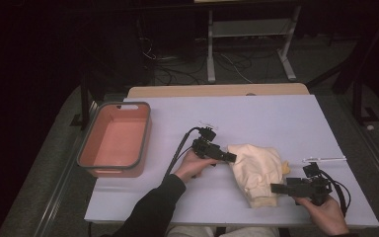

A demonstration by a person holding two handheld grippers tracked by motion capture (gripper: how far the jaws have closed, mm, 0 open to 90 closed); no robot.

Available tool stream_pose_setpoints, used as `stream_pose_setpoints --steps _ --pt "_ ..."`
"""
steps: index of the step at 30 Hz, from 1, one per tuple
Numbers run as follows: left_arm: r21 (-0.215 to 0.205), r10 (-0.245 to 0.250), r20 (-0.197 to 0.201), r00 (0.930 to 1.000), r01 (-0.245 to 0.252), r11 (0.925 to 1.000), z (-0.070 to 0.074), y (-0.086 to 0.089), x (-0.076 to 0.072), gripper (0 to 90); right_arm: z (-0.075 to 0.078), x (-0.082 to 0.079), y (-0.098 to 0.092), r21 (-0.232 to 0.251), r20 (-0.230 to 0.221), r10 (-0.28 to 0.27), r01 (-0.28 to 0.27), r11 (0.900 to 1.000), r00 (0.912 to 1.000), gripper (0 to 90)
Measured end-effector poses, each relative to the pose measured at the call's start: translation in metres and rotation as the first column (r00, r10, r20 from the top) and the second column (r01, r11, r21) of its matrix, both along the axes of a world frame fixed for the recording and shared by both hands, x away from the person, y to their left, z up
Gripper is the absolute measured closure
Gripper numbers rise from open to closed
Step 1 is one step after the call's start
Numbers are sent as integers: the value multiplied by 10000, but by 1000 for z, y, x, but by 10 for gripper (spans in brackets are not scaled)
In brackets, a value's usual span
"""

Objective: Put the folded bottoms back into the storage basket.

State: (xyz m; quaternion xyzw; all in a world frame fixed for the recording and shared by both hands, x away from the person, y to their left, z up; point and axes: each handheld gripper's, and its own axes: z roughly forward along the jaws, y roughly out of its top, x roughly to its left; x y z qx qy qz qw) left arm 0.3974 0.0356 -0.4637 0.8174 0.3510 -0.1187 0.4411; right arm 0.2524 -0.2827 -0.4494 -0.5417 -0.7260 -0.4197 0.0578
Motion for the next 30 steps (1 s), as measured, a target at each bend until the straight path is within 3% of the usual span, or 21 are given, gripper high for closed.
stream_pose_setpoints --steps 14,18,23,28,30 --pt "-394 -141 -90 9999 138 9991 -3 -3 -1 71 -8 3 4 -73 -973 418 -427 9991 9944 140" --pt "-622 -314 -198 9993 302 9976 -5 -6 -3 149 -9 3 5 70 -985 466 -461 9989 9940 182" --pt "-744 -589 -267 9979 568 9956 -7 -10 -5 262 -11 5 11 177 -1027 902 -888 9959 9906 260" --pt "-733 -486 -275 9984 465 9962 -9 -11 -5 373 -12 8 14 114 -853 1230 -1225 9924 9887 347" --pt "-827 -297 -362 9989 266 9962 -11 -9 -4 445 -11 8 17 -147 -658 1549 -1561 9876 9857 390"
